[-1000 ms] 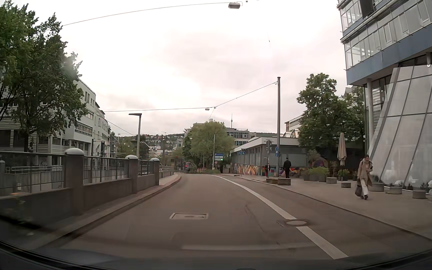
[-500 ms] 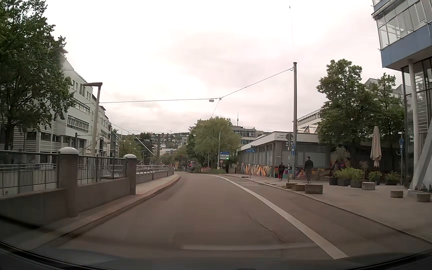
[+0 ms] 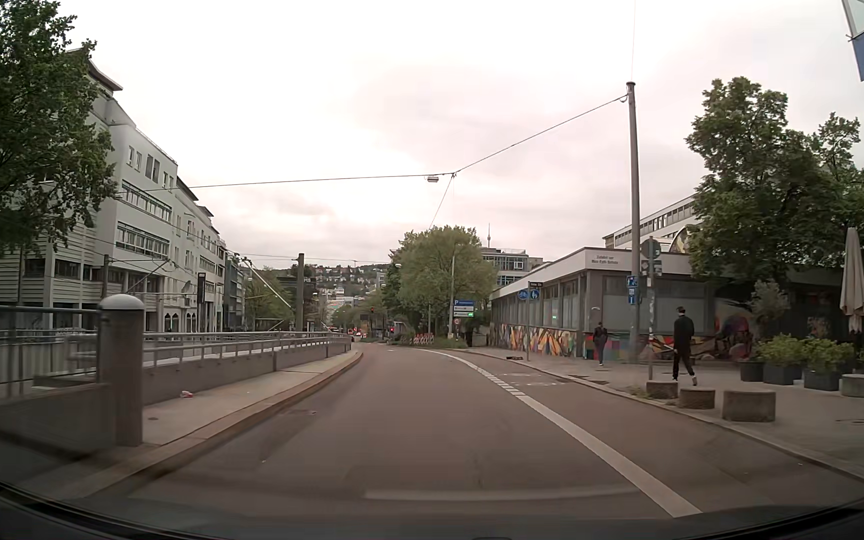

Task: Follow the waypoints while adhering to traffic rules and regulations

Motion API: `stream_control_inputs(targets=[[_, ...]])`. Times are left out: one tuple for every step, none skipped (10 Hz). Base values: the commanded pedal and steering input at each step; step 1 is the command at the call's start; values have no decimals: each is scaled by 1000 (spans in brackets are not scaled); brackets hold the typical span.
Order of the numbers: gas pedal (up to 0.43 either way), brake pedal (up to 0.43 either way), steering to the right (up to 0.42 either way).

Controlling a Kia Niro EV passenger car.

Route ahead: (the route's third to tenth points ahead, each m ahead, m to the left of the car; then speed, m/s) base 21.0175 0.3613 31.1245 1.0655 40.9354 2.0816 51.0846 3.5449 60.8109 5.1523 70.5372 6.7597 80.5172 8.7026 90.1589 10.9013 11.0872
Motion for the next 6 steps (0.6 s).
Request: stream_control_inputs(targets=[[59,0,-22],[59,0,-13],[47,0,-8],[47,0,-8],[47,0,-8],[47,0,-8]])
